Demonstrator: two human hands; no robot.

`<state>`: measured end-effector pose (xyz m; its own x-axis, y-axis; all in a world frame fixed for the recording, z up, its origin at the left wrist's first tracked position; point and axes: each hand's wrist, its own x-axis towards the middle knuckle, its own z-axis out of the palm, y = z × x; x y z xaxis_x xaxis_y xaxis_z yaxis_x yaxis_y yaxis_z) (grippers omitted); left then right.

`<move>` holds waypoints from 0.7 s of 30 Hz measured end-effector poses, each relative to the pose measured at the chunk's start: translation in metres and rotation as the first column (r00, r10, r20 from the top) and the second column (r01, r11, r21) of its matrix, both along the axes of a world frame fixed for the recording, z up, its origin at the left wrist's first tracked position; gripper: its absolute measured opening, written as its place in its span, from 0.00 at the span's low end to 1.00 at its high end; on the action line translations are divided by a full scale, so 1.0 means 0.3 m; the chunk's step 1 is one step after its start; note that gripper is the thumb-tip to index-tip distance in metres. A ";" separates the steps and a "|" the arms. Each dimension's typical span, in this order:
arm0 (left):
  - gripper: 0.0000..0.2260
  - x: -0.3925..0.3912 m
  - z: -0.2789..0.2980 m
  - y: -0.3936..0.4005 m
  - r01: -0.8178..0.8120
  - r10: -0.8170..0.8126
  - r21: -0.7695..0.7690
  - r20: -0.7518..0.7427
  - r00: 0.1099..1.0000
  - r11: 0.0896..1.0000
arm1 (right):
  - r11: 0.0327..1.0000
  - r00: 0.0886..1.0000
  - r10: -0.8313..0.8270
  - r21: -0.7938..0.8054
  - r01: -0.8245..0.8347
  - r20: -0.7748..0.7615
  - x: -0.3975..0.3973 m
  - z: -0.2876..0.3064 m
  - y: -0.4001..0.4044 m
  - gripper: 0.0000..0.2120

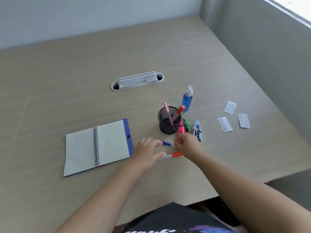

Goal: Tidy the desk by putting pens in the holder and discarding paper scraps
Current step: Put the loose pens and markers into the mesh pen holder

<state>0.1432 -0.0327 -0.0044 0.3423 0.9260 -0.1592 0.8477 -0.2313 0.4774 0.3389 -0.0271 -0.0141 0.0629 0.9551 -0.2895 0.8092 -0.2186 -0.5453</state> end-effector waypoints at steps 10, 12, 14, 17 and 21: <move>0.06 -0.082 -0.003 -0.035 -0.018 0.020 -0.131 0.011 1.000 0.991 | 0.976 0.960 0.215 -0.007 -0.217 0.179 -0.027 0.057 0.028 0.06; 0.06 -0.127 0.043 -0.006 -0.053 0.076 -0.159 0.143 0.987 0.986 | 0.979 0.993 0.121 0.167 -0.121 0.009 -0.001 0.099 0.010 0.02; 0.05 -0.159 0.088 0.029 -0.126 0.161 -0.136 0.289 0.944 0.983 | 0.947 0.985 0.016 0.319 0.041 -0.173 0.029 0.157 -0.006 0.04; 0.05 -0.140 0.148 0.076 -0.295 0.337 -0.166 0.541 0.770 0.941 | 0.894 0.901 -0.182 0.316 0.319 -0.394 0.062 0.234 0.025 0.09; 0.06 -0.024 0.192 0.132 -0.359 0.470 -0.332 0.771 0.430 0.872 | 0.877 0.854 -0.262 0.259 0.405 -0.450 0.066 0.279 0.108 0.08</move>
<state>0.1361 0.0068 0.0533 -0.0535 0.9901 -0.1300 0.0521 0.1328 0.9898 0.3586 0.0051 0.0696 0.3461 0.9377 -0.0287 0.4240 -0.1836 -0.8869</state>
